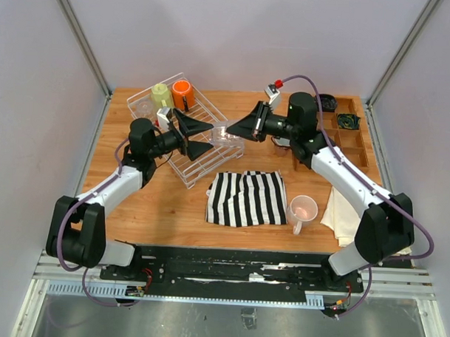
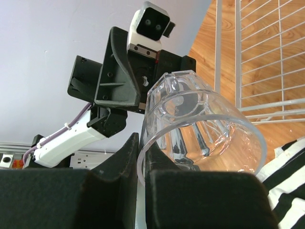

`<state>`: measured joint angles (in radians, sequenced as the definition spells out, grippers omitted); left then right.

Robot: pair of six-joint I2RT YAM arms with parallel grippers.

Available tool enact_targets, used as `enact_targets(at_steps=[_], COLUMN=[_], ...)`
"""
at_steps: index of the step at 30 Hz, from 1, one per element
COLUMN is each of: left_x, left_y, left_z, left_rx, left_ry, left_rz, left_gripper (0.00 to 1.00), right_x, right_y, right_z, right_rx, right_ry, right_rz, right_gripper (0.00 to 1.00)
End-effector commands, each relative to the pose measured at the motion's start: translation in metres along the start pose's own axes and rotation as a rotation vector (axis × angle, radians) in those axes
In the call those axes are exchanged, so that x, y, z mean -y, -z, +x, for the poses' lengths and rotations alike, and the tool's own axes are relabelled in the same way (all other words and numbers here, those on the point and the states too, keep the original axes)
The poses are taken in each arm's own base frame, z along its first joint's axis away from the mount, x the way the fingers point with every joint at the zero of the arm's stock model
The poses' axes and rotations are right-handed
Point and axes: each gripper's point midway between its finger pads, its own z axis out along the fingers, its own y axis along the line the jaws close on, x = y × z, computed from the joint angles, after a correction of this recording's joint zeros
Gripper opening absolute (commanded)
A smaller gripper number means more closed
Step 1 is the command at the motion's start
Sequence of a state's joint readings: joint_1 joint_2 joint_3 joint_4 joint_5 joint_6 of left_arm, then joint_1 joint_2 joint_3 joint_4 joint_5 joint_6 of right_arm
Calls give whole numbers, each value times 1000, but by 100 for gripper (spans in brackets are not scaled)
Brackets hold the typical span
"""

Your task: Load the cups into the dish rack

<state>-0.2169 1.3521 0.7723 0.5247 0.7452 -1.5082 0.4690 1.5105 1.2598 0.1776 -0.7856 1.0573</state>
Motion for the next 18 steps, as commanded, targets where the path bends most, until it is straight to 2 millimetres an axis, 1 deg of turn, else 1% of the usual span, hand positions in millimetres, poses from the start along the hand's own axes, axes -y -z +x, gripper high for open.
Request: enact_targets(at_steps=[1,8,13,15,17,18], left_x=[17,24,27,27,27,28], left_y=[-6,-9,-9,-9,-10,-10], left_z=[0,1,0,0,0,-1], left_rx=[-13,-21,-17,-14,-13,-10], left_ry=[-22,0,14,20,26,29], left_rz=[53,84,107,114,121,126], left_gripper=[99,94,85,83,74,67], right_x=[-33,-32,-30,-28,-26,-25], right_y=[-6,-20,-27,-28,-30,-30], right_z=[-14,-16,-17,-16,-15,-14], right_rx=[22,6,-5,-10,-15,-19], right_ry=[59,47,26,17,14,10], right_rz=[-109,-129,-148,-152,-154,-153], right_gripper=[1,1,1,1,1,1])
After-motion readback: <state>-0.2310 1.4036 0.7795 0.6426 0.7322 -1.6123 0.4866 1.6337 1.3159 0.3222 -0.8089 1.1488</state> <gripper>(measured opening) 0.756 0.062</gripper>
